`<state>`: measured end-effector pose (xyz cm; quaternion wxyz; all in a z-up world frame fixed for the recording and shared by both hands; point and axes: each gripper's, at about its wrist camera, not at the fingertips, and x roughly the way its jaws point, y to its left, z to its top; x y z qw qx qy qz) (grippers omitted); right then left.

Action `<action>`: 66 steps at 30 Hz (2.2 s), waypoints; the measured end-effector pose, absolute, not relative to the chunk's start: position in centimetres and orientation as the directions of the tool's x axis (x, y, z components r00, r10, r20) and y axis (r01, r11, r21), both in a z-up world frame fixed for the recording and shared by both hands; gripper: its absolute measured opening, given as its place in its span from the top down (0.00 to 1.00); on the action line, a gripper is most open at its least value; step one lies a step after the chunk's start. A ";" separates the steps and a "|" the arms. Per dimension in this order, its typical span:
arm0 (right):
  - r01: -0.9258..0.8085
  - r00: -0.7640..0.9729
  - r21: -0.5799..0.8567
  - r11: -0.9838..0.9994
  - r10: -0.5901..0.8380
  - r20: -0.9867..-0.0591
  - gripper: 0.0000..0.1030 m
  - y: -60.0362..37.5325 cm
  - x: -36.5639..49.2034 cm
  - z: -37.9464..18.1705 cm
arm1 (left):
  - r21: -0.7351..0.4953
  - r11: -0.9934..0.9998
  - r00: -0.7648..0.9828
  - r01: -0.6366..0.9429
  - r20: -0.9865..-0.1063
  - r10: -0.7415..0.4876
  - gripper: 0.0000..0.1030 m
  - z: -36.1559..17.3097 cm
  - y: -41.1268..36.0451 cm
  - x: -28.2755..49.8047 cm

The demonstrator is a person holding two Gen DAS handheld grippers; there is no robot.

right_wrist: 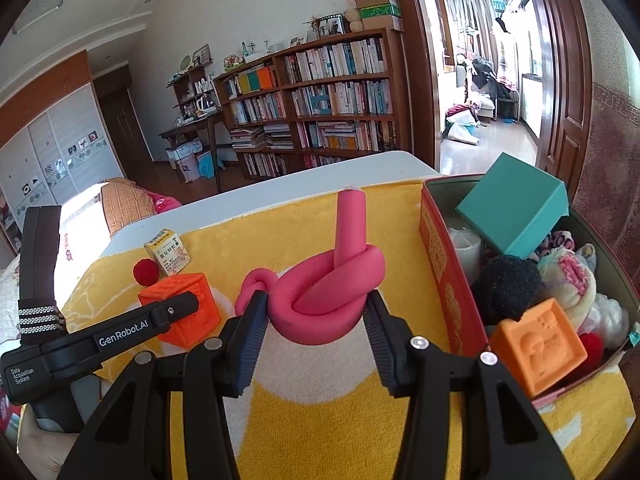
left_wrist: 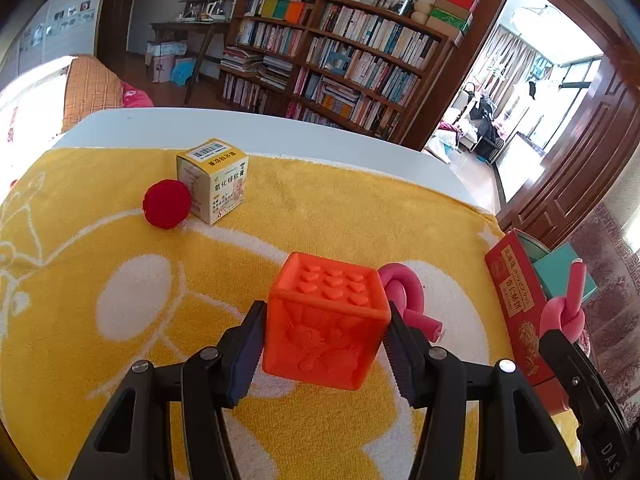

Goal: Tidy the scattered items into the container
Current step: 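Carry the pink rope toy into the tin with the right tool while the left lifts the cube, then carry the orange cube over the tin with the left tool and release it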

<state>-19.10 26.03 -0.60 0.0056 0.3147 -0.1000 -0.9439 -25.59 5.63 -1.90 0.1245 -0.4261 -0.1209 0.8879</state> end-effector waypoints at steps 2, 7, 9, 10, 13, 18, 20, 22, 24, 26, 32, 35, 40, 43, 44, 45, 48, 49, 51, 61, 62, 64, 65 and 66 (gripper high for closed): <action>-0.077 -0.814 0.209 -0.975 -0.060 -0.578 0.49 27.3 -18.7 0.1 | -0.327 -0.936 -0.621 -0.132 -0.708 0.335 0.44 -1.0 5.7 -25.0; -0.170 -0.836 0.229 -0.958 0.017 -0.549 0.49 31.4 -17.2 1.4 | -0.316 -0.936 -0.659 -0.156 -0.673 0.337 0.44 1.0 5.8 -23.8; -0.207 -0.844 0.238 -0.949 0.050 -0.535 0.49 33.1 -16.4 1.9 | -0.304 -0.940 -0.666 -0.158 -0.670 0.328 0.44 1.3 6.0 -23.4; -0.219 -0.847 0.244 -0.945 0.060 -0.528 0.49 33.7 -16.0 2.1 | -0.294 -0.943 -0.667 -0.157 -0.673 0.320 0.44 1.2 6.1 -23.2; -0.233 -0.858 0.254 -0.939 0.075 -0.507 0.49 35.0 -14.9 3.0 | -0.281 -0.947 -0.643 -0.157 -0.698 0.314 0.42 0.0 6.6 -23.0; -0.214 -0.873 0.231 -0.949 0.080 -0.481 0.49 35.2 -14.0 3.8 | -0.239 -0.962 -0.652 -0.133 -0.710 0.267 0.14 -0.9 7.5 -22.9; -0.229 -0.869 0.220 -0.948 0.097 -0.485 0.49 35.6 -14.1 3.7 | -0.226 -0.967 -0.634 -0.119 -0.732 0.249 0.14 -1.6 7.8 -23.4; -0.251 -0.862 0.223 -0.942 0.113 -0.493 0.49 36.5 -14.3 3.6 | -0.226 -0.969 -0.623 -0.104 -0.744 0.241 0.14 -2.2 7.9 -23.7; -0.271 -0.852 0.207 -0.940 0.134 -0.506 0.48 37.4 -14.7 3.5 | -0.226 -0.970 -0.610 -0.088 -0.757 0.232 0.14 -2.9 7.9 -24.1; -0.290 -0.841 0.196 -0.937 0.151 -0.520 0.45 38.4 -15.3 3.3 | -0.230 -0.970 -0.602 -0.076 -0.765 0.229 0.14 -3.4 7.7 -24.5; -0.339 -0.818 0.216 -0.916 0.173 -0.549 0.22 41.1 -16.0 2.1 | -0.282 -0.957 -0.589 -0.072 -0.762 0.268 0.37 -4.0 6.5 -24.9; -0.354 -0.822 0.250 -0.901 0.172 -0.544 0.21 41.8 -15.4 1.6 | -0.295 -0.952 -0.590 -0.085 -0.755 0.287 0.44 -3.6 6.6 -24.7; -0.365 -0.833 0.290 -0.885 0.171 -0.527 0.21 42.6 -14.6 1.1 | -0.303 -0.947 -0.598 -0.108 -0.741 0.306 0.44 -2.7 7.0 -24.1; -0.379 -0.839 0.327 -0.866 0.173 -0.515 0.21 43.5 -13.7 1.0 | -0.317 -0.940 -0.609 -0.124 -0.724 0.325 0.47 -1.6 7.1 -23.7; -0.386 -0.841 0.340 -0.858 0.176 -0.512 0.21 43.9 -13.4 1.0 | -0.321 -0.938 -0.612 -0.130 -0.719 0.331 0.47 -1.3 7.3 -23.5; -0.397 -0.840 0.352 -0.848 0.182 -0.511 0.21 44.4 -13.1 0.9 | -0.326 -0.935 -0.615 -0.136 -0.713 0.338 0.47 -0.9 7.5 -23.4; -0.436 -0.835 0.381 -0.816 0.209 -0.509 0.21 45.4 -12.3 0.8 | -0.342 -0.924 -0.615 -0.170 -0.696 0.371 0.47 0.2 8.6 -22.9; -0.444 -0.834 0.386 -0.809 0.215 -0.509 0.21 45.6 -12.1 0.8 | -0.344 -0.920 -0.614 -0.186 -0.691 0.382 0.47 0.5 9.1 -22.7; -0.450 -0.833 0.385 -0.806 0.223 -0.507 0.21 45.8 -11.8 0.7 | -0.342 -0.914 -0.613 -0.216 -0.681 0.400 0.47 1.2 10.3 -22.3; -0.481 -0.841 0.403 -0.779 0.279 -0.464 0.22 46.3 -10.3 0.7 | -0.361 -0.852 -0.558 -0.378 -0.646 0.521 0.47 4.1 18.0 -20.7; -0.485 -0.839 0.403 -0.776 0.283 -0.465 0.22 46.4 -10.2 0.6 | -0.370 -0.841 -0.545 -0.395 -0.642 0.539 0.47 4.3 19.1 -20.6; -0.493 -0.836 0.410 -0.767 0.286 -0.469 0.22 46.8 -10.1 0.4 | -0.383 -0.819 -0.521 -0.427 -0.636 0.569 0.47 4.7 21.1 -20.5; -0.495 -0.835 0.417 -0.762 0.285 -0.471 0.22 47.0 -10.1 0.2 | -0.392 -0.807 -0.508 -0.443 -0.632 0.585 0.47 5.0 22.1 -20.4; -0.499 -0.834 0.421 -0.757 0.287 -0.472 0.22 47.2 -10.0 0.2 | -0.401 -0.793 -0.495 -0.459 -0.625 0.603 0.47 5.2 23.1 -20.3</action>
